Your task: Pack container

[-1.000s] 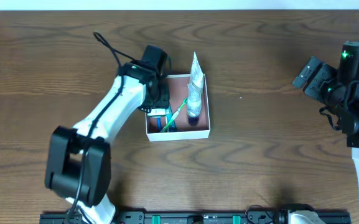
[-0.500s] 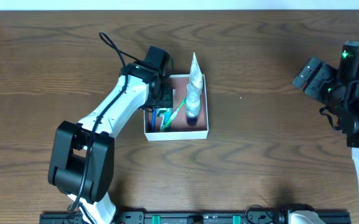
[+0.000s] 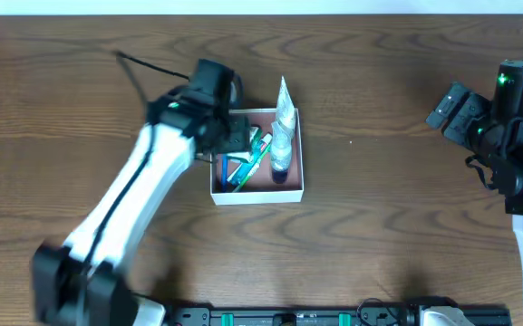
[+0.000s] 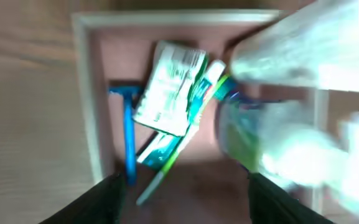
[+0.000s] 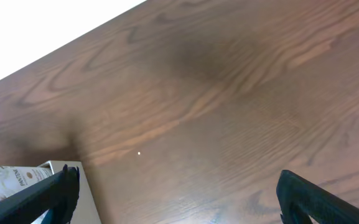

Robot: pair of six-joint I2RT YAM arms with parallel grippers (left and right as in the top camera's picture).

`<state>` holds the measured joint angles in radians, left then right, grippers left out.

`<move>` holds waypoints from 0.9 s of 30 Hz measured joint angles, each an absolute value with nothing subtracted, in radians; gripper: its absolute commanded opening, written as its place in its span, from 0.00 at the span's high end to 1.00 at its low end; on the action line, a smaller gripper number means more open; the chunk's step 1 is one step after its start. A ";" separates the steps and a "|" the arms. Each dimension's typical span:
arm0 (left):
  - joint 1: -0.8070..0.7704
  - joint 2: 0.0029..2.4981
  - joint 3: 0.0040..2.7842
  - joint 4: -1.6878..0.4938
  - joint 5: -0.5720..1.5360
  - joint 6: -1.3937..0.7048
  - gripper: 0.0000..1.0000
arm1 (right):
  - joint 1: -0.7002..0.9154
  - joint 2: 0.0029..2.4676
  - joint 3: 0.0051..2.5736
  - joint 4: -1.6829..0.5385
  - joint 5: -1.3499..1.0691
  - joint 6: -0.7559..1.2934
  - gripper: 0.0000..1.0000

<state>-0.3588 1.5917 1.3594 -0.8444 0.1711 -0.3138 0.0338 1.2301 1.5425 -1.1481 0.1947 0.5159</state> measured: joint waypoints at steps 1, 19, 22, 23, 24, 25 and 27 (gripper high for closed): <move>-0.351 1.549 1.365 -0.864 0.153 -0.314 0.31 | 0.034 1.230 1.542 -1.148 0.194 0.516 0.01; 0.147 1.168 1.379 -1.039 -0.110 -0.311 0.02 | 0.034 1.230 1.542 -1.148 0.194 0.516 0.01; 0.168 1.170 1.379 -1.040 -0.112 -0.311 0.02 | 0.034 1.230 1.542 -1.148 0.194 0.516 0.01; 0.168 1.171 1.379 -1.040 -0.112 -0.311 0.02 | 0.033 1.230 1.542 -1.148 0.194 0.516 0.01; 0.168 1.172 1.379 -1.040 -0.112 -0.312 0.02 | 0.033 1.230 1.542 -1.148 0.194 0.516 0.01; 0.168 1.173 1.379 -1.040 -0.112 -0.312 0.02 | 0.034 1.230 1.542 -1.148 0.194 0.516 0.01; 0.168 1.176 1.379 -1.040 -0.112 -0.313 0.02 | 0.033 1.230 1.542 -1.148 0.194 0.516 0.01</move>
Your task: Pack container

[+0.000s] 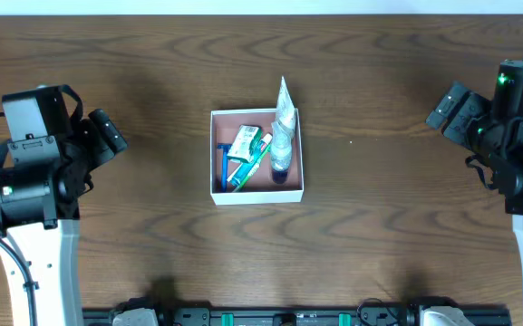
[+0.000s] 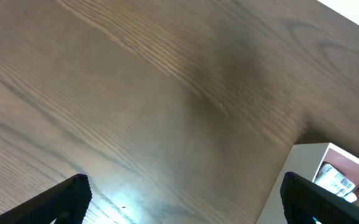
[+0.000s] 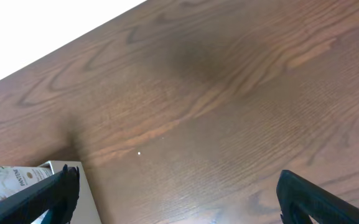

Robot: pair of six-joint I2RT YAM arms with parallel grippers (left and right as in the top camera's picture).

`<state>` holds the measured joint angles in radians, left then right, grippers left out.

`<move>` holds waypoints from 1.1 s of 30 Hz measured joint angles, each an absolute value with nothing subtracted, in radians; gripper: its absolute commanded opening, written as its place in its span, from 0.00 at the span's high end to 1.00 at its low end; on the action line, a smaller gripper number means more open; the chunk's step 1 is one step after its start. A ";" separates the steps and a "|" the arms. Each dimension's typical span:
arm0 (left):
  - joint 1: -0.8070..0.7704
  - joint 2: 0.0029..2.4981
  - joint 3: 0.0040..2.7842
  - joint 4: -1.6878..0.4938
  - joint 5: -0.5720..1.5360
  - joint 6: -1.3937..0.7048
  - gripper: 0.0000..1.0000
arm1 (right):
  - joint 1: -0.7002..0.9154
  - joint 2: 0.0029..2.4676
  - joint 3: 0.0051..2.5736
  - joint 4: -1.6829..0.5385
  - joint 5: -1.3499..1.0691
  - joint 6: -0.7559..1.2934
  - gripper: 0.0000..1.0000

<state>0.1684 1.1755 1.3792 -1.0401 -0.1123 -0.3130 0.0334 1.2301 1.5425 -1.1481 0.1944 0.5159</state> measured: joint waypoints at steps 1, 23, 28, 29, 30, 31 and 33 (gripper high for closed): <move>0.168 1.176 1.379 -1.040 -0.112 -0.314 0.02 | 0.033 1.230 1.542 -1.148 0.194 0.516 0.01; 0.168 1.178 1.380 -1.040 -0.113 -0.315 0.02 | 0.034 1.016 1.358 -0.946 0.200 0.379 0.01; 0.168 1.178 1.380 -1.041 -0.113 -0.315 0.02 | 0.034 0.817 1.064 -0.792 0.146 0.218 0.01; 0.168 1.178 1.380 -1.040 -0.113 -0.315 0.02 | 0.033 0.782 1.000 -0.786 0.136 0.199 0.01; 0.168 1.178 1.380 -1.041 -0.113 -0.314 0.02 | 0.034 0.741 0.926 -0.780 0.129 0.180 0.01; 0.168 1.178 1.380 -1.041 -0.112 -0.315 0.02 | 0.034 0.713 0.870 -0.777 0.123 0.170 0.01; 0.168 1.178 1.380 -1.041 -0.112 -0.315 0.02 | 0.034 0.643 0.742 -0.762 0.112 0.152 0.01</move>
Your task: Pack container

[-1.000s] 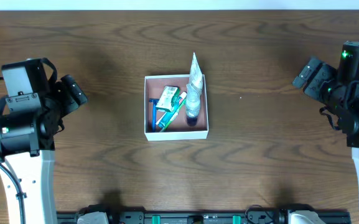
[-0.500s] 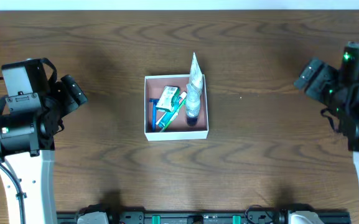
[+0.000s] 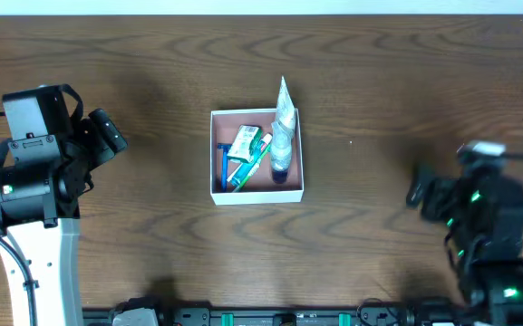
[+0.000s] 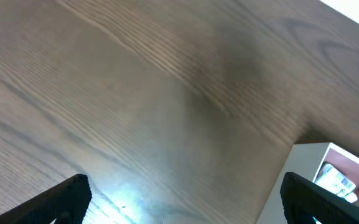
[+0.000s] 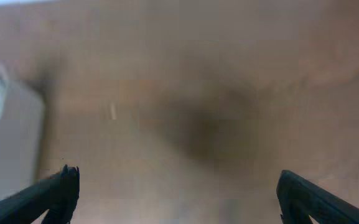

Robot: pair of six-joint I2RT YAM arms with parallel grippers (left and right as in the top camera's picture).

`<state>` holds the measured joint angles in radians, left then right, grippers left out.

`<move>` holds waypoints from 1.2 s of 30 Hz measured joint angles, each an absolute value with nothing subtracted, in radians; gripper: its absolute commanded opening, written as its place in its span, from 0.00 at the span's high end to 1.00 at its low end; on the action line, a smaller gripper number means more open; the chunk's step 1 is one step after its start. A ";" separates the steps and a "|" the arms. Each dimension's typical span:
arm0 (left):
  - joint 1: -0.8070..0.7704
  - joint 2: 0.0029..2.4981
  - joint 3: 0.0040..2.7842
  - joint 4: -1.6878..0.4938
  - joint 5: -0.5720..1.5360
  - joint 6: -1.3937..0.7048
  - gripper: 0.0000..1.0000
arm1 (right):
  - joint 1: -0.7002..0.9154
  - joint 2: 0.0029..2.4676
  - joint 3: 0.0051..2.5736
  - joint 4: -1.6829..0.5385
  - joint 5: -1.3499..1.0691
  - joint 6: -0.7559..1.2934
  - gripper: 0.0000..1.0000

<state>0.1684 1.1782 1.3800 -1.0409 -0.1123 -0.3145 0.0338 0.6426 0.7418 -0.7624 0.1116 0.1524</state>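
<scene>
A white open box (image 3: 214, 154) sits mid-table holding a blue razor (image 3: 222, 165), a green-and-white packet (image 3: 246, 141), a green toothbrush (image 3: 254, 163), a small bottle (image 3: 281, 156) and a white tube (image 3: 285, 101) leaning over the far rim. My left gripper (image 3: 109, 136) hangs open far left of the box, nothing between its fingers (image 4: 67, 199); the box's corner (image 4: 328, 165) shows at that view's right edge. My right gripper (image 3: 420, 192) is open over bare wood right of the box, its fingers (image 5: 58, 193) blurred.
Dark wooden table (image 3: 379, 72) all round the box. The left arm's white link (image 3: 25, 263) runs along the left side. A black rail (image 3: 288, 317) lies at the near edge. The right arm's body (image 3: 488, 235) stands at the near right.
My right arm has moved from the far right edge nearer and leftward, now low right of the box; its view is motion-blurred. The left arm and box contents are unchanged.
First my left gripper was open right over the box, above the razor and packet. Then it stood withdrawn at the far left, the box holding all its items. My right arm stayed parked at the far right until now, when it has shifted nearer.
</scene>
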 measured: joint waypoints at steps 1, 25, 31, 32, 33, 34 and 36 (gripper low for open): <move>0.168 1.178 1.380 -1.041 -0.112 -0.315 0.02 | 0.034 0.609 0.686 -0.753 0.105 0.147 0.01; 0.168 1.178 1.380 -1.041 -0.112 -0.315 0.02 | 0.034 0.038 0.185 -0.694 0.028 0.124 0.01; 0.168 1.178 1.380 -1.041 -0.112 -0.315 0.02 | 0.034 0.017 0.175 -0.691 0.025 0.124 0.01; 0.168 1.178 1.380 -1.041 -0.112 -0.315 0.02 | 0.034 0.017 0.174 -0.692 0.025 0.124 0.01; 0.168 1.178 1.380 -1.041 -0.112 -0.315 0.02 | 0.034 0.017 0.174 -0.692 0.025 0.124 0.01; 0.168 1.178 1.380 -1.041 -0.112 -0.315 0.02 | 0.034 0.017 0.174 -0.692 0.025 0.124 0.01; 0.168 1.178 1.380 -1.041 -0.112 -0.315 0.02 | 0.034 0.017 0.174 -0.692 0.025 0.124 0.01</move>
